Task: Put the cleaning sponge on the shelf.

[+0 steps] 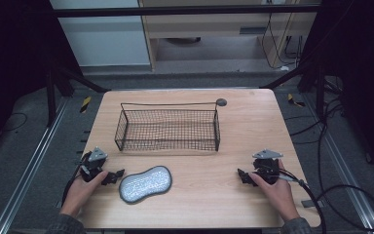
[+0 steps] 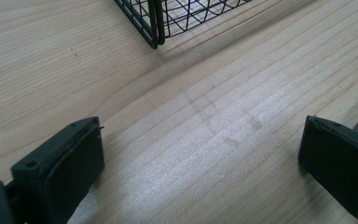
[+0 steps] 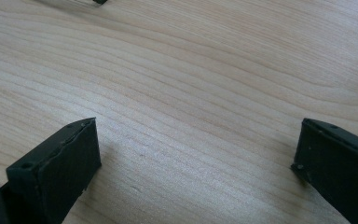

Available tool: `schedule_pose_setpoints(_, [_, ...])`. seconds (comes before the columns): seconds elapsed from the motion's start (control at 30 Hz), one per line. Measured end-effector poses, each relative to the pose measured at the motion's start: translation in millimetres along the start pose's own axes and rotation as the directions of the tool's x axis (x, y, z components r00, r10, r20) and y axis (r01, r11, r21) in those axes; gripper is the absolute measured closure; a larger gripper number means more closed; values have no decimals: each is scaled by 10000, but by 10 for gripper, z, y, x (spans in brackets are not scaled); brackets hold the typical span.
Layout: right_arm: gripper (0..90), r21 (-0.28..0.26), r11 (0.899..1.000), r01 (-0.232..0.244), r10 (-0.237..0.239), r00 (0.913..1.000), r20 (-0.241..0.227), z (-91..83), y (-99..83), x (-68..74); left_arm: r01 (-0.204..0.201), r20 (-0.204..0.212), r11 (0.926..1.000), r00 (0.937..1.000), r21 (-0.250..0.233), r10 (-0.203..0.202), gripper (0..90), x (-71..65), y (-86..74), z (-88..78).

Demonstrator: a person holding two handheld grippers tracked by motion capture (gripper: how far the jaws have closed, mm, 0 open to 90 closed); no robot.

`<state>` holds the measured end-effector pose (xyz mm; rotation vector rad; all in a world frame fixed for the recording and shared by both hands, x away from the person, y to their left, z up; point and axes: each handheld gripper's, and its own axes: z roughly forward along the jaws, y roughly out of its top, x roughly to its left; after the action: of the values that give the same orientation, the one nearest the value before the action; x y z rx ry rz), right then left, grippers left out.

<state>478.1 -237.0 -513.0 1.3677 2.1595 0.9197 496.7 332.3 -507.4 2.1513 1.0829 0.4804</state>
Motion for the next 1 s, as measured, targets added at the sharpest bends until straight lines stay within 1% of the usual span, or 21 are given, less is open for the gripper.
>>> schedule_pose_setpoints(0.03, [4, -1, 10000, -9, 9, 10000, -2, 0, 0, 1, -51, -2, 10000, 10000, 13, 51, 27, -6, 11, -3])
schedule_pose_setpoints(0.1, [5, 1, 10000, -22, 22, 10000, 0, 0, 0, 2, -164, -67, 9999, 9998, 13, 164, 35, -30, 43, -23])
schedule_pose_setpoints(0.17, [5, -2, 10000, -6, 6, 10000, 0, 0, -1, 1, -199, -103, 9997, 9998, -157, 198, 34, -47, 84, -70])
schedule_pose_setpoints(0.23, [4, -1, 10000, -6, 6, 10000, 0, 0, -1, 1, -240, -88, 9995, 9997, -226, 238, 34, -61, 120, -121])
schedule_pose_setpoints(0.33, [4, -2, 10000, -6, 6, 10000, -1, 0, -1, 1, -292, 204, 9993, 9994, -212, 297, 32, -102, 143, -182])
schedule_pose_setpoints(0.43, [4, -3, 10000, -12, 12, 10000, 0, 0, -1, 1, -545, 228, 9985, 9982, -78, 547, 32, -163, 172, -256])
schedule_pose_setpoints(0.5, [4, -3, 10000, -7, 7, 10000, 0, 0, -1, 1, -598, 221, 9982, 9980, -29, 599, 33, -211, 208, -315])
schedule_pose_setpoints(0.57, [5, -2, 10000, -8, 8, 10000, 0, 0, -1, 1, -707, 337, 9975, 9969, -57, 709, 34, -256, 247, -380])
schedule_pose_setpoints(0.67, [4, -2, 10000, -3, 3, 10000, 11, 0, -2, 1, -954, 472, 9954, 9943, 14, 953, 38, -315, 301, -462])
schedule_pose_setpoints(0.77, [4, -4, 10000, -9, 9, 10000, 3, 0, -1, 1, -1180, 581, 9930, 9914, 105, 1172, 46, -387, 359, -503])
schedule_pose_setpoints(0.8, [4, -2, 10000, -7, 7, 10000, 2, 0, -1, 1, -1233, 638, 9923, 9904, 85, 1225, 47, -417, 381, -508])
schedule_pose_setpoints(0.87, [4, -4, 10000, -10, 10, 10000, 2, 1, -1, 2, -1489, 759, 9886, 9863, 235, 1467, 51, -474, 419, -509])
schedule_pose_setpoints(1.0, [4, -5, 10000, -4, 4, 10000, -1, 0, -2, 1, -1790, 856, 9823, 9810, 554, 1740, 49, -543, 437, -470])
